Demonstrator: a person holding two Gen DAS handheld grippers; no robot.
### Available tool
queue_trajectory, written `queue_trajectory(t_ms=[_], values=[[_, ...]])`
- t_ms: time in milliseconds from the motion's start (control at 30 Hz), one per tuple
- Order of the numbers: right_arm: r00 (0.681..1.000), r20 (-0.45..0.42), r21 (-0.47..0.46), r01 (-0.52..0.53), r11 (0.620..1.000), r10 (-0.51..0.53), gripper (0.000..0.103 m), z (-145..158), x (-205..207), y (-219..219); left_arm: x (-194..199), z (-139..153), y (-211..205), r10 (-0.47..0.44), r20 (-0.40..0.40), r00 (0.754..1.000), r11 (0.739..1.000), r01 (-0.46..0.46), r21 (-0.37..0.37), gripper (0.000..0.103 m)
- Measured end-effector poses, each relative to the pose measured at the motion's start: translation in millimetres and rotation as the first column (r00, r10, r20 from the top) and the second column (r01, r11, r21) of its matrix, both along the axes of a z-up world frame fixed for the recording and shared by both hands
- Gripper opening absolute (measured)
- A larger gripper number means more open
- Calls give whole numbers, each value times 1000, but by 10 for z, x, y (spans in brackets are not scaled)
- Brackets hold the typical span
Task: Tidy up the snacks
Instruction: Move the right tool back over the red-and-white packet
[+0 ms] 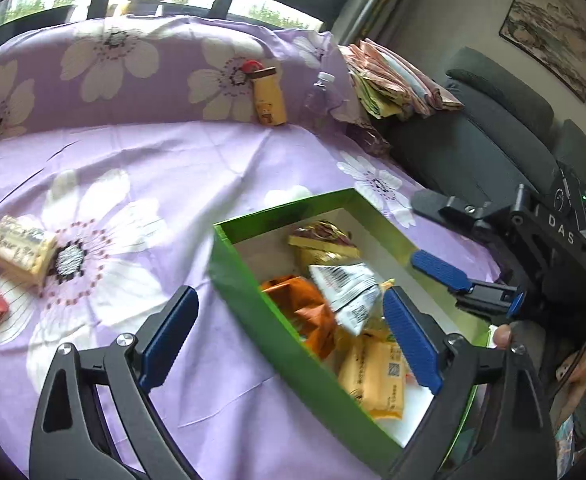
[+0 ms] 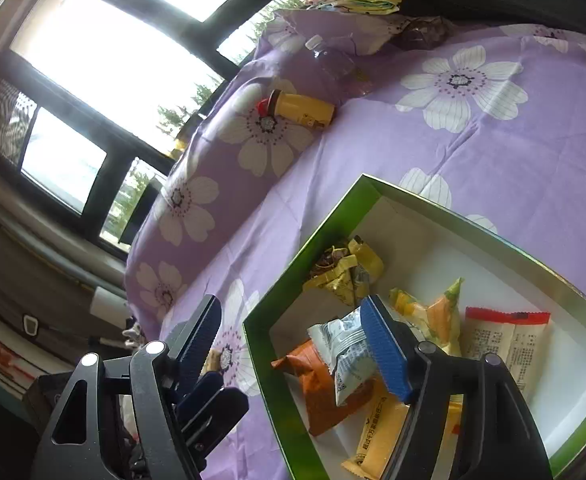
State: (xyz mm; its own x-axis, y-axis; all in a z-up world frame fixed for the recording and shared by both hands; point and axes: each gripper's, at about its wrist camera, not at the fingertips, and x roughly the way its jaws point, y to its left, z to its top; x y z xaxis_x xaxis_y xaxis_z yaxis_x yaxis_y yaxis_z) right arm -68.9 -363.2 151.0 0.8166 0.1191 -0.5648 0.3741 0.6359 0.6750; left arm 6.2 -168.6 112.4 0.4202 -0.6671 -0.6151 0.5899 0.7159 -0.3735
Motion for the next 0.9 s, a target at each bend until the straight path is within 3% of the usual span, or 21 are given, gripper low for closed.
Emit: queue_trajectory(t_ms=[133, 333, 500, 600, 700, 900], values=[[1000, 5, -40, -30, 999, 30, 79, 58, 44, 142, 60, -8, 540, 129, -3, 992, 989, -128, 72, 94], [995, -27, -114, -96, 989, 93, 84, 79, 185, 416, 85, 16, 1296, 284, 24, 958, 955, -285, 76, 100], [991, -52, -162, -128, 979, 121, 88, 30, 305, 647, 135, -276, 1882, 414, -47, 909, 910, -412, 42, 101], [986, -67, -168, -165, 972, 156, 88, -38, 397, 820, 270, -402, 2123, 500, -116, 858, 866, -492, 92, 101], [976, -86, -187, -212, 959, 199, 88, -83, 484, 1007, 293, -365, 2325, 551, -128, 825, 833, -552, 31, 101], [960, -136, -247, -274, 929, 247, 88, -162, 586, 1303, 303, -356, 2445, 598, -115, 793, 801, -596, 60, 101]])
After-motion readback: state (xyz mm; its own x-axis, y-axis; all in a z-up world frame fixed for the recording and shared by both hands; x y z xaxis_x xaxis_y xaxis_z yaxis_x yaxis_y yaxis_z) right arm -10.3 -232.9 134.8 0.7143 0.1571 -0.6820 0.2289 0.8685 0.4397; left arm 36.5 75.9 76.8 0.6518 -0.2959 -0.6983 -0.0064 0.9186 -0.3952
